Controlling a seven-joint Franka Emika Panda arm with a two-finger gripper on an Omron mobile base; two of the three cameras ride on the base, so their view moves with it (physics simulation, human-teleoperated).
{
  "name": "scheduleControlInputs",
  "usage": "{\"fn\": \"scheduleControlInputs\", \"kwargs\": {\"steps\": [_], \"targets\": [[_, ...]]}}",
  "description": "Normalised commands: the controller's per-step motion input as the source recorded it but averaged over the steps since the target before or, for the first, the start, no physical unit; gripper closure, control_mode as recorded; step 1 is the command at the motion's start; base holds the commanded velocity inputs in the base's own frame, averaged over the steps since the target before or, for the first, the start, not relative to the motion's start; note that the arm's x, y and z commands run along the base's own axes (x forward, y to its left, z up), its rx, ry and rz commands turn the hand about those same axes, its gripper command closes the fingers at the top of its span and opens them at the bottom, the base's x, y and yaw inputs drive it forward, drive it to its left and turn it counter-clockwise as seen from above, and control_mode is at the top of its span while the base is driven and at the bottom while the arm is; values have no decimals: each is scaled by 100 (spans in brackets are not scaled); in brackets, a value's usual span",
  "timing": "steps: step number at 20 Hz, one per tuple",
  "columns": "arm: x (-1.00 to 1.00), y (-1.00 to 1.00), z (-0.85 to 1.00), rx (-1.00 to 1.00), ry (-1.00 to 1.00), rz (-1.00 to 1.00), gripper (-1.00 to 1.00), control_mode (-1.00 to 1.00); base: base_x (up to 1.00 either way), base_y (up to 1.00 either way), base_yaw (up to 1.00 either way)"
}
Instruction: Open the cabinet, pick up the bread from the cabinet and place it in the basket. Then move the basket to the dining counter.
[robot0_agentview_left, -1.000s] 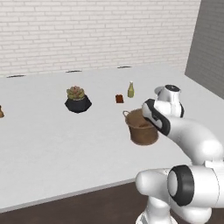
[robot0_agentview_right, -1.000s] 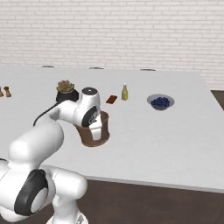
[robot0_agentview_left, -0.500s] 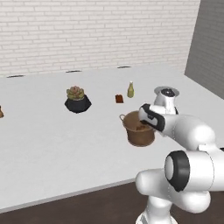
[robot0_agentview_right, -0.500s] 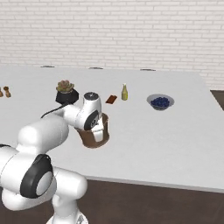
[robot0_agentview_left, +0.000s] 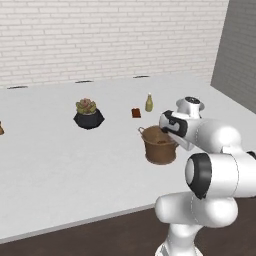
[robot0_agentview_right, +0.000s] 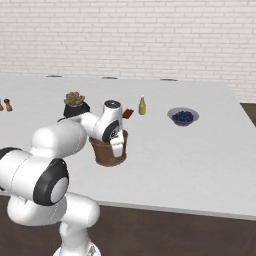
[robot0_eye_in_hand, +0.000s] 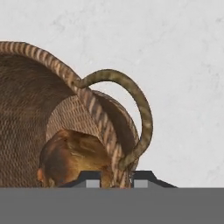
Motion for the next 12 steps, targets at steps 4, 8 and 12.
{"fn": "scheduleControlInputs", "kwargs": {"steps": [4,8,12], "targets": [[0,7,4,0,0,0,-100,-100,0,0,0],[0,13,24,-9,0,0,-100,-100,0,0,0],[-9,11,54,-21,0,-3,-100,-100,0,0,0]]}}
